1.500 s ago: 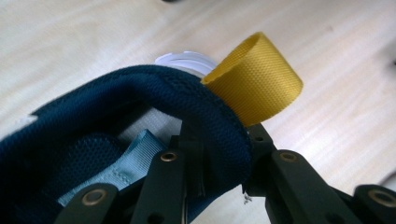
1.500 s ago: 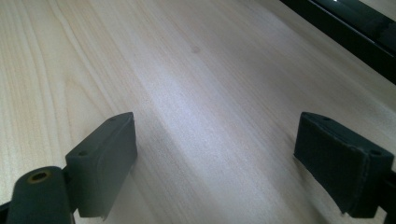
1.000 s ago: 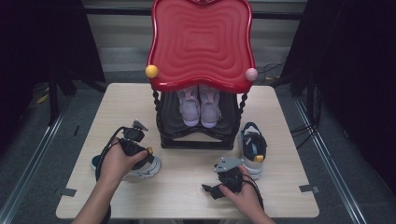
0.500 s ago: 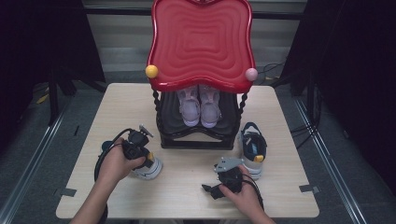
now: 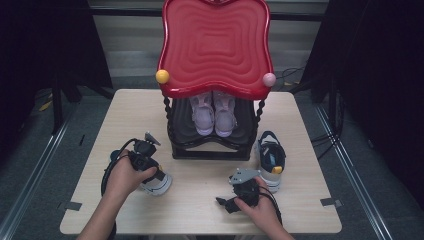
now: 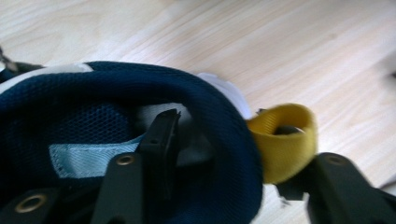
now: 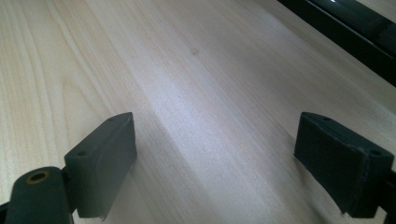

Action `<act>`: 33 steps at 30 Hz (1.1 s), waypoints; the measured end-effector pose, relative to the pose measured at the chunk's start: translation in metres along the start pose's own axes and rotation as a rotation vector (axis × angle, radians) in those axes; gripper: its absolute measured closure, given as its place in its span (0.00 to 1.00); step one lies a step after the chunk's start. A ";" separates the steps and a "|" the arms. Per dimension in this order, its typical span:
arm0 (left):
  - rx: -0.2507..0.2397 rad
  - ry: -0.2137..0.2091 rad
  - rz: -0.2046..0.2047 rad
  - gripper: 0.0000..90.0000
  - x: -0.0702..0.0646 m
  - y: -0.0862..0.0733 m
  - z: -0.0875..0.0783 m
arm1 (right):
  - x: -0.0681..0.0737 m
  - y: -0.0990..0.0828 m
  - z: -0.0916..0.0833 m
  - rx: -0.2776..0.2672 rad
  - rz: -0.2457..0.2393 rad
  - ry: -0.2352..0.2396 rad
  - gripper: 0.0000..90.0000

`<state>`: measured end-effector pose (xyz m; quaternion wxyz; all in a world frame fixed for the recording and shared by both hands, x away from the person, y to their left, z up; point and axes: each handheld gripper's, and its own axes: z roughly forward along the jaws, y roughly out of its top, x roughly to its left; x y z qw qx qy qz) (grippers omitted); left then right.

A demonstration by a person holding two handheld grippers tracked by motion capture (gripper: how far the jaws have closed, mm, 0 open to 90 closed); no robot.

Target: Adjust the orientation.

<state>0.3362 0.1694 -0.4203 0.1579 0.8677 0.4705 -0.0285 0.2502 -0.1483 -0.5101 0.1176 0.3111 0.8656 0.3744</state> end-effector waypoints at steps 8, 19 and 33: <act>0.032 -0.016 -0.007 0.44 0.002 0.002 0.005 | 0.000 0.000 0.000 0.000 -0.001 0.000 0.14; 0.063 0.000 0.020 0.62 0.000 0.003 0.004 | 0.000 0.000 0.000 0.000 -0.001 -0.001 0.14; 0.105 -0.047 0.114 0.82 -0.001 0.002 0.001 | 0.000 0.000 0.000 -0.002 0.001 -0.001 0.14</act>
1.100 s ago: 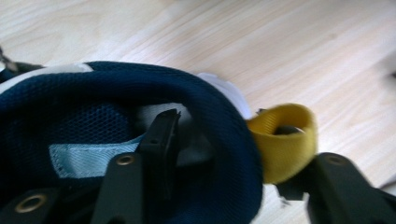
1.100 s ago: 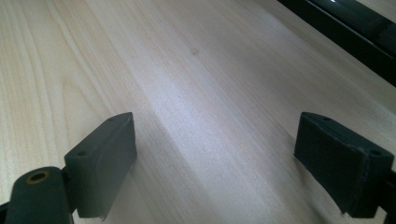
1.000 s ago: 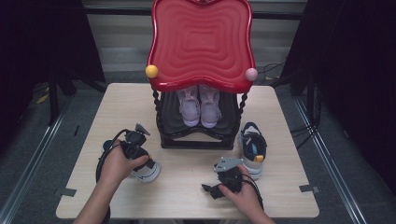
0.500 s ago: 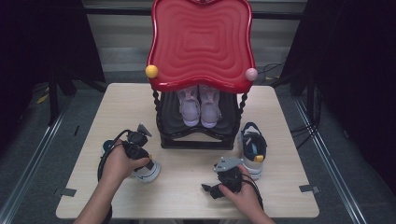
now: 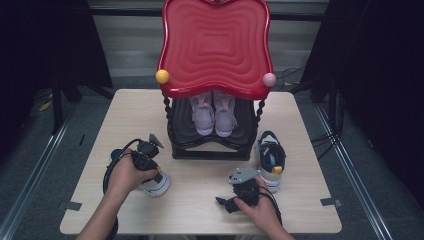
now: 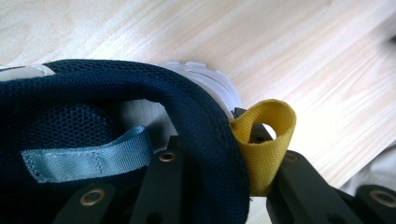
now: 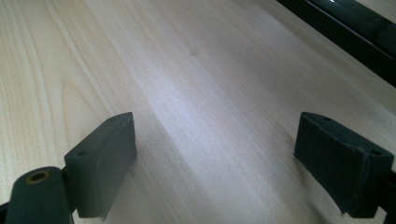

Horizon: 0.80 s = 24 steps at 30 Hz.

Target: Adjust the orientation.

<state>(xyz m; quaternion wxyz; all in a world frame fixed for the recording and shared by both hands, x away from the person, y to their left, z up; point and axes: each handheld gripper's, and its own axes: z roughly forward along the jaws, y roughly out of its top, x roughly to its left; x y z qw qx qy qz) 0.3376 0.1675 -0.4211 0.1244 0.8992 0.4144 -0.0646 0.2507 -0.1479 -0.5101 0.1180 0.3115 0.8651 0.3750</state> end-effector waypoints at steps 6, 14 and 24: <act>0.019 0.012 0.062 0.83 -0.001 -0.004 -0.010 | 0.000 0.000 0.000 0.000 0.000 0.000 0.14; 0.024 0.003 0.114 0.83 -0.002 -0.005 -0.023 | 0.000 0.000 0.000 0.000 0.000 0.000 0.14; 0.039 -0.010 0.199 0.83 -0.006 0.000 -0.042 | 0.000 0.000 0.000 -0.002 -0.002 -0.001 0.14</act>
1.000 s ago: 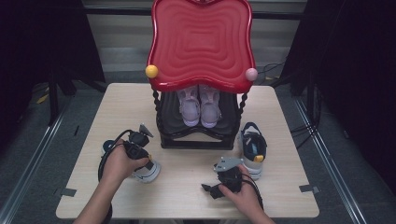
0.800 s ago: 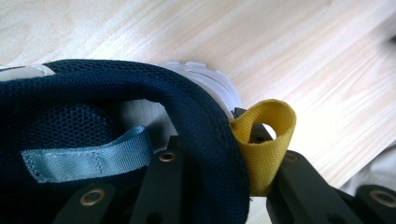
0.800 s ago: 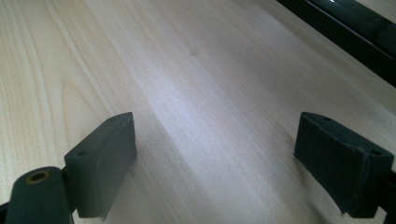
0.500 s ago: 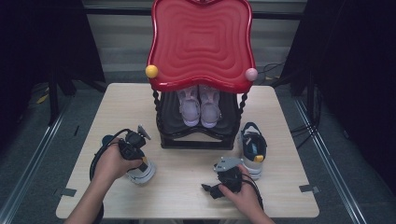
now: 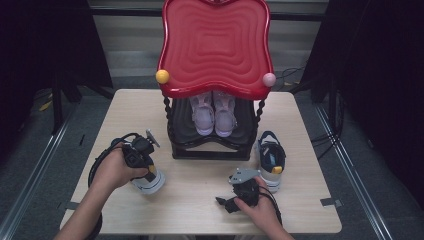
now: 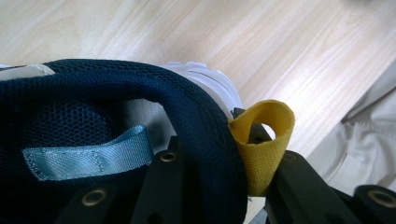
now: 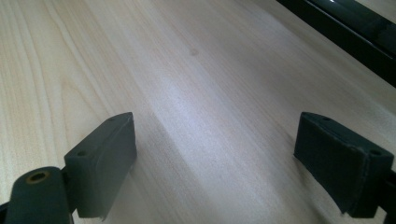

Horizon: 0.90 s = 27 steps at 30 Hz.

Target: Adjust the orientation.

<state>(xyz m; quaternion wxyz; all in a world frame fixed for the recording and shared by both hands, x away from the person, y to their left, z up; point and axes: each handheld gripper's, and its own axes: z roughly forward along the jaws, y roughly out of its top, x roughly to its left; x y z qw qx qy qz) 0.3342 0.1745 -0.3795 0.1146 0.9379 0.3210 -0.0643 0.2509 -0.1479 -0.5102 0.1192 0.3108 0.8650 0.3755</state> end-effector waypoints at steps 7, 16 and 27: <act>0.034 -0.004 0.061 0.83 -0.005 0.005 -0.020 | 0.000 0.000 0.000 0.001 0.001 0.001 0.14; 0.043 -0.013 0.092 0.83 -0.008 0.007 -0.040 | 0.000 0.000 0.000 0.001 0.001 0.001 0.14; 0.046 -0.001 0.118 0.83 -0.010 0.013 -0.071 | 0.000 0.000 0.000 0.004 0.002 0.001 0.14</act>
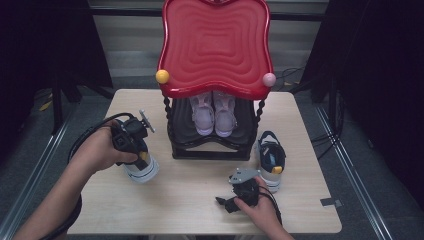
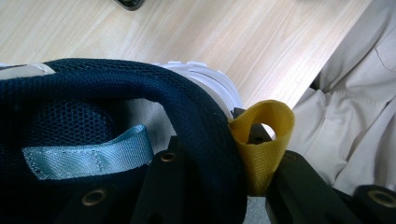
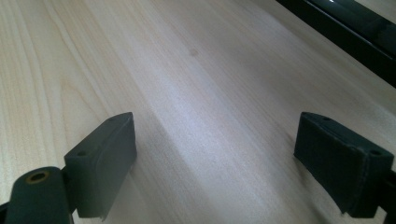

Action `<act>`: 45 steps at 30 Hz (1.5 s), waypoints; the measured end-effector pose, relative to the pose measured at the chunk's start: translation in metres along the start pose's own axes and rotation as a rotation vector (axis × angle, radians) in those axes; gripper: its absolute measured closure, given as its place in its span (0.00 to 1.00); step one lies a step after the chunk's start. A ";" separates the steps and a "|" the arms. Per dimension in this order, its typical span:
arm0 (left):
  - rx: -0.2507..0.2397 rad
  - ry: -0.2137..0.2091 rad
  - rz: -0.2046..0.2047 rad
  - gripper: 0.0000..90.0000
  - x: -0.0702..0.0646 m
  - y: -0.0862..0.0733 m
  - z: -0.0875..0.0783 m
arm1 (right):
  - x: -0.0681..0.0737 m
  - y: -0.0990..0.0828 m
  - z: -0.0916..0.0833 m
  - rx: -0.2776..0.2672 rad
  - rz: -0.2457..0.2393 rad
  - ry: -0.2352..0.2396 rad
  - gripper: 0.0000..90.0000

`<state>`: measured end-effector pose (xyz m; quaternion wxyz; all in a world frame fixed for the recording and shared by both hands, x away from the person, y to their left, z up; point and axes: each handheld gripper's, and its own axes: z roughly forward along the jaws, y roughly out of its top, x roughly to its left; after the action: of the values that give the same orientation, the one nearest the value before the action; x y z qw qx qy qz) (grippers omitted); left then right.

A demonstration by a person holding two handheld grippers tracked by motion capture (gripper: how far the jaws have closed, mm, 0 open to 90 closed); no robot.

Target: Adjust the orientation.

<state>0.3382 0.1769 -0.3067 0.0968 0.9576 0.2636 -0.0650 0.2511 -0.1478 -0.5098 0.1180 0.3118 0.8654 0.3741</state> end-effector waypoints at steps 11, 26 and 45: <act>-0.007 0.021 0.046 0.83 -0.011 0.011 -0.040 | 0.000 0.000 0.000 0.000 0.000 0.000 0.14; 0.007 0.032 0.089 0.83 -0.019 0.023 -0.070 | 0.000 0.000 0.000 0.003 -0.001 0.000 0.14; 0.018 0.059 0.109 0.83 -0.020 0.035 -0.109 | 0.000 0.000 0.000 0.003 -0.001 0.000 0.14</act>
<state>0.3467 0.1618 -0.1914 0.0836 0.9729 0.2130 -0.0339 0.2511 -0.1478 -0.5099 0.1177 0.3115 0.8661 0.3727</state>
